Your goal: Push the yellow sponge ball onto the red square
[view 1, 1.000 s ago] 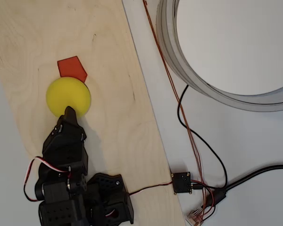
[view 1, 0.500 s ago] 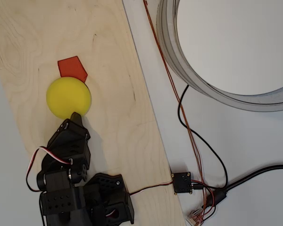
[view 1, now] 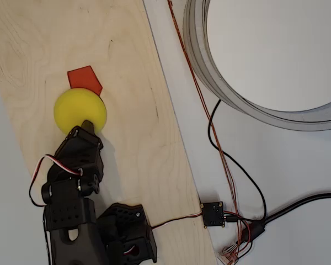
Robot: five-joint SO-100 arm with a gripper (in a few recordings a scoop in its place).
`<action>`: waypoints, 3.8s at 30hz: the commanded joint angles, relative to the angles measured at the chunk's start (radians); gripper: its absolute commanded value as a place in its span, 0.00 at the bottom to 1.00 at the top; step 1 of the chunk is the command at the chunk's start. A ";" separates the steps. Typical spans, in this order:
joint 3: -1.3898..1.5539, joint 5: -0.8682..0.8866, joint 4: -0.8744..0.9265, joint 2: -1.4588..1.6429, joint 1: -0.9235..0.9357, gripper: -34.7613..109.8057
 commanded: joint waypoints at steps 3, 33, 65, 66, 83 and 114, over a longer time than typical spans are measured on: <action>-0.066 0.021 -0.034 -0.058 0.006 0.31; -0.291 -0.043 -0.026 -0.198 0.107 0.30; -0.339 -0.021 0.000 -0.229 0.086 0.31; -0.339 -0.023 0.005 -0.221 0.086 0.31; -0.336 -0.061 0.066 -0.100 0.104 0.31; -0.560 -0.242 0.026 -0.333 0.215 0.32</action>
